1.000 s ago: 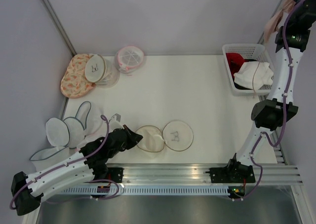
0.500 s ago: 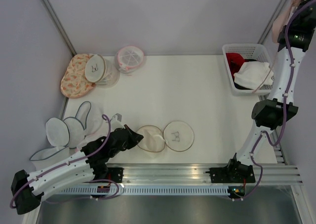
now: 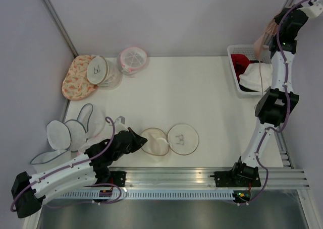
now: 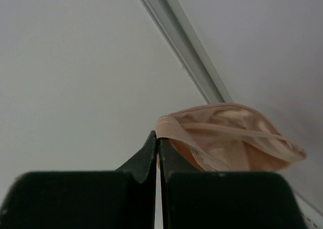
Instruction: Unzip the laundry bag and remove the bra
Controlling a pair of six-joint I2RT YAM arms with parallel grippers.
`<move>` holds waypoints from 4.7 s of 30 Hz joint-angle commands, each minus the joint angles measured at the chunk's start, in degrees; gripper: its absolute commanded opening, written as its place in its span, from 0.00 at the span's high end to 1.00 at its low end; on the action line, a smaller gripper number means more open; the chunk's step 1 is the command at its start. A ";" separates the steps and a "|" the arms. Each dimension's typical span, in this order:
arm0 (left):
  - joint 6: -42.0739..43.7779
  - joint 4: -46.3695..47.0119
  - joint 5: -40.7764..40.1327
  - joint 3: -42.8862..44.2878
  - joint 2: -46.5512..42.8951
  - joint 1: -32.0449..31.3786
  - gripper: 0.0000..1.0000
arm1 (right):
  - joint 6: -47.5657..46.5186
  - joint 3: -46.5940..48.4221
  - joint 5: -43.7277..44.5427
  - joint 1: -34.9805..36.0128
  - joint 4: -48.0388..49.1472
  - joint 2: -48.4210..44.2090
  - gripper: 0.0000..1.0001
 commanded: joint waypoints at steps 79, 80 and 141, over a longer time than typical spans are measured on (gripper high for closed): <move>-3.69 3.60 9.44 -4.57 -11.71 -0.04 0.98 | -10.64 -39.83 0.94 2.88 -36.14 -20.55 1.00; -3.69 3.60 9.36 -4.83 -12.23 -0.04 0.98 | -10.55 -37.39 0.31 2.88 -37.36 -19.94 0.99; -2.98 0.70 3.73 -7.29 -15.40 -0.04 0.98 | 29.79 -118.56 -0.22 65.90 -18.05 -77.33 0.29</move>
